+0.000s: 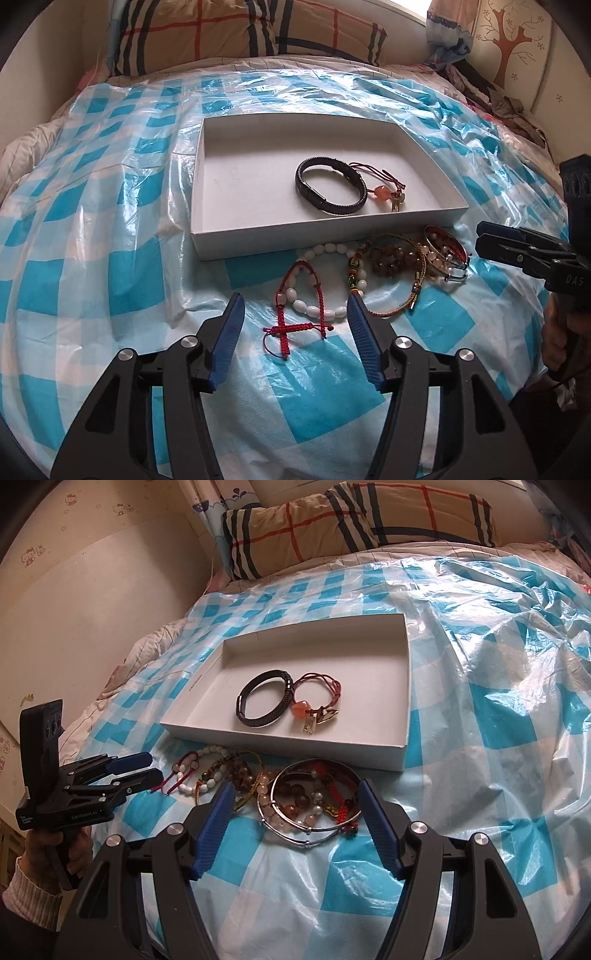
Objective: Organize jewelry
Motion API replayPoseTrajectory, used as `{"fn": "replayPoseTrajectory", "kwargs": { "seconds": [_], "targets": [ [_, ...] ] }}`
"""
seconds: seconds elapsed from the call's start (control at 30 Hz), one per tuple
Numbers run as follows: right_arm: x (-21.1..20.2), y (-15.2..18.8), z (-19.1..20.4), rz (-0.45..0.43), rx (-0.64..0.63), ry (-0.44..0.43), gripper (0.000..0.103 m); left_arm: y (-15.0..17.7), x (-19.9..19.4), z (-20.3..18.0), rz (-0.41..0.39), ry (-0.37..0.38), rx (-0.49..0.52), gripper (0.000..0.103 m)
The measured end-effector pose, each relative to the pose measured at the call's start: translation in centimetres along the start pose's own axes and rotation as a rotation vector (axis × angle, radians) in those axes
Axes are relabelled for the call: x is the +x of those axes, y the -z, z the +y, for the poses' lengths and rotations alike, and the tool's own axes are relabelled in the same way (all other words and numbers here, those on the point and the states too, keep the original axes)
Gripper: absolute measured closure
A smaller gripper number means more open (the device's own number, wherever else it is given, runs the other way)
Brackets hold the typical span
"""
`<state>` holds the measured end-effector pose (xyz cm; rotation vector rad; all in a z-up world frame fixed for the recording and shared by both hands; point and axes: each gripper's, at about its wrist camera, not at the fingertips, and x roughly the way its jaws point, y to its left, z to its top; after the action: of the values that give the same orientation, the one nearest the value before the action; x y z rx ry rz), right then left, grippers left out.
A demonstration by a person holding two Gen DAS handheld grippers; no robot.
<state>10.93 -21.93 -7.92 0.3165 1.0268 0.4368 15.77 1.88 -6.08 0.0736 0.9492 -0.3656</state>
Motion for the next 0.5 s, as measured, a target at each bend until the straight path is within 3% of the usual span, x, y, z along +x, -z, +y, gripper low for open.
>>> {"fn": "replayPoseTrajectory", "kwargs": {
  "seconds": [0.1,0.13,0.23,0.3,0.5],
  "targets": [
    [0.9,-0.6,2.1,0.001,-0.07,-0.037,0.036,0.4,1.2,-0.1,0.031,0.017,-0.017,0.051],
    [1.2,-0.8,2.7,0.002,-0.094,-0.051,0.036,0.7,1.5,-0.1,0.038,0.019,-0.026,0.068],
    [3.0,-1.4,3.9,0.03,-0.141,-0.079,0.036,0.9,1.6,0.1,0.049,0.019,-0.037,0.092],
    [4.6,-1.8,3.9,0.066,-0.148,-0.093,0.036,0.9,1.5,0.3,0.052,0.026,-0.043,0.096],
    [7.4,-2.6,3.2,0.157,-0.141,-0.117,0.041,1.0,1.2,0.5,0.037,0.032,-0.055,0.099]
  ]
}}
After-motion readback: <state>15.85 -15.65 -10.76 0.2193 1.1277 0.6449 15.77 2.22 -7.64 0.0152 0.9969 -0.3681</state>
